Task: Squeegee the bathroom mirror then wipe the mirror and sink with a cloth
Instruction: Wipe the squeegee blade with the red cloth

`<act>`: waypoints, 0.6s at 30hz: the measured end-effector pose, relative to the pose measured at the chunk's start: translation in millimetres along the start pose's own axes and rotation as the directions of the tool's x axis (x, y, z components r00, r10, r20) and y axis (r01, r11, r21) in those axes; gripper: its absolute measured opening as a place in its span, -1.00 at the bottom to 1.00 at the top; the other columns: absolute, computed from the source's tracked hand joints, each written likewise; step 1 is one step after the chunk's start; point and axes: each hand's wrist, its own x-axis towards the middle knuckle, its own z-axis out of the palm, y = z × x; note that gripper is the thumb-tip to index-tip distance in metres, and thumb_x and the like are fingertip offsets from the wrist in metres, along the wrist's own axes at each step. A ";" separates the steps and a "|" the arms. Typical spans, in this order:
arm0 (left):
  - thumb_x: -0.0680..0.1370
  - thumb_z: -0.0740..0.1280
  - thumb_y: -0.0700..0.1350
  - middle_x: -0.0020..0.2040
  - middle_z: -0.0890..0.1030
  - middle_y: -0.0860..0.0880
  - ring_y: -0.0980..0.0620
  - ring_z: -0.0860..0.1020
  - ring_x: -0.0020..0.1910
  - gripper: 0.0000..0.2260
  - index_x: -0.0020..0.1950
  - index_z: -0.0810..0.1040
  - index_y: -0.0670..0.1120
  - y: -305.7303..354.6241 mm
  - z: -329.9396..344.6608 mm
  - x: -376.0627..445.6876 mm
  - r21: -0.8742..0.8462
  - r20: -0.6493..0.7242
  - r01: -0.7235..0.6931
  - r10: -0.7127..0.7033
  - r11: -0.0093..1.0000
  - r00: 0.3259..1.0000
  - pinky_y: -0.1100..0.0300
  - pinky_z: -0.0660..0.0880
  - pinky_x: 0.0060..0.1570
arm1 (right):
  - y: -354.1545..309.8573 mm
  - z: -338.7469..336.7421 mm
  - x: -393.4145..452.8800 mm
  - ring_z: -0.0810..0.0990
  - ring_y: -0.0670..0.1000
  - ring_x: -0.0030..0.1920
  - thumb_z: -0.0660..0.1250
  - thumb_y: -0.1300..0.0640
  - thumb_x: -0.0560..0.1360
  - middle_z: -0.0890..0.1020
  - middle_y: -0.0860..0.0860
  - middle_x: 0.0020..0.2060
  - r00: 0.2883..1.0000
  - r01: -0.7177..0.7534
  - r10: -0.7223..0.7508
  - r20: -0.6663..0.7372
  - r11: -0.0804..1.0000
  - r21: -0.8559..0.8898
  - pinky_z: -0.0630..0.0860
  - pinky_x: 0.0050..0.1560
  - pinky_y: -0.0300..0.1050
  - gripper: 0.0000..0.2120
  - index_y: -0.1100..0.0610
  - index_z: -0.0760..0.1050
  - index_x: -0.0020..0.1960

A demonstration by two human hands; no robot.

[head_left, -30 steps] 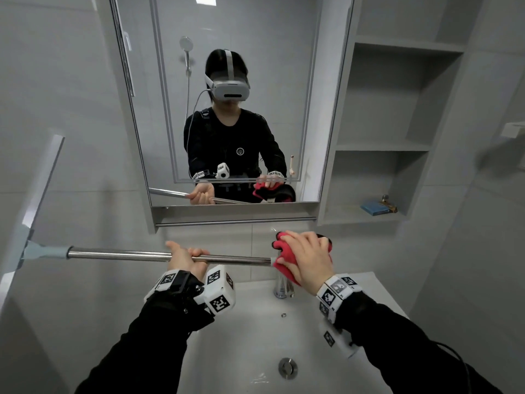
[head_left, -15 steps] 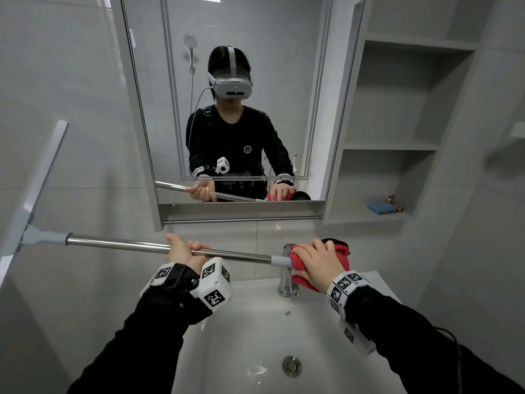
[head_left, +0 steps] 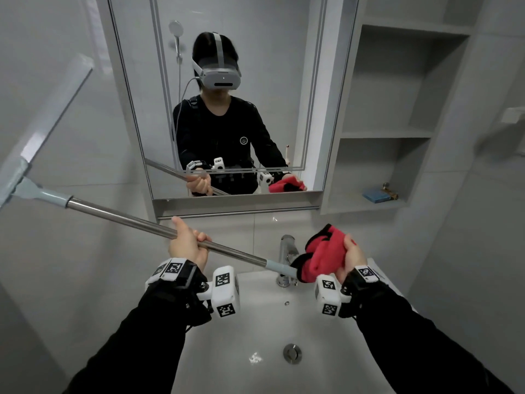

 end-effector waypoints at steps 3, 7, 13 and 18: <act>0.59 0.18 0.12 -0.64 0.24 0.07 0.13 0.22 -0.66 -0.57 -0.38 0.22 -0.07 -14.2 6.8 -5.6 0.033 0.040 0.017 -0.019 0.999 0.999 0.31 0.32 -0.50 | -10.5 7.3 -12.1 0.59 0.18 -0.33 0.34 0.50 0.39 0.62 0.39 -0.36 0.734 0.640 -0.570 -0.370 0.763 0.094 0.57 -0.30 -0.16 -0.89 0.49 0.55 -0.31; 0.59 0.18 0.12 -0.61 0.23 0.07 0.13 0.21 -0.64 -0.58 -0.37 0.22 -0.07 -33.9 16.5 -16.6 0.080 0.102 0.024 -0.033 0.996 0.994 0.26 0.33 -0.45 | -20.0 -2.5 -38.0 0.63 0.15 -0.41 -0.09 -0.07 0.64 0.63 0.12 -0.49 0.984 -0.143 0.117 0.134 0.968 0.207 0.52 -0.48 -0.18 -0.39 0.16 0.56 -0.33; 0.60 0.17 0.12 -0.65 0.19 0.09 0.13 0.20 -0.66 -0.58 -0.37 0.16 -0.04 -58.0 28.7 -30.4 0.152 0.173 0.010 -0.037 0.988 0.984 0.21 0.28 -0.42 | -11.7 -21.3 -28.9 0.69 0.24 -0.08 0.13 -0.33 0.46 0.68 0.26 -0.05 0.844 -0.417 0.315 0.434 0.894 0.162 0.60 -0.13 0.09 -0.34 0.22 0.67 0.01; 0.60 0.18 0.11 -0.63 0.19 0.08 0.13 0.20 -0.65 -0.61 -0.33 0.18 -0.05 -75.1 38.4 -39.7 0.166 0.179 0.001 -0.031 0.986 0.983 0.22 0.28 -0.44 | -21.4 -36.4 -20.1 0.63 0.26 -0.08 0.20 0.25 0.44 0.63 0.25 -0.03 0.840 -0.405 0.368 0.399 0.914 0.011 0.56 -0.05 0.13 -0.64 0.06 0.48 0.20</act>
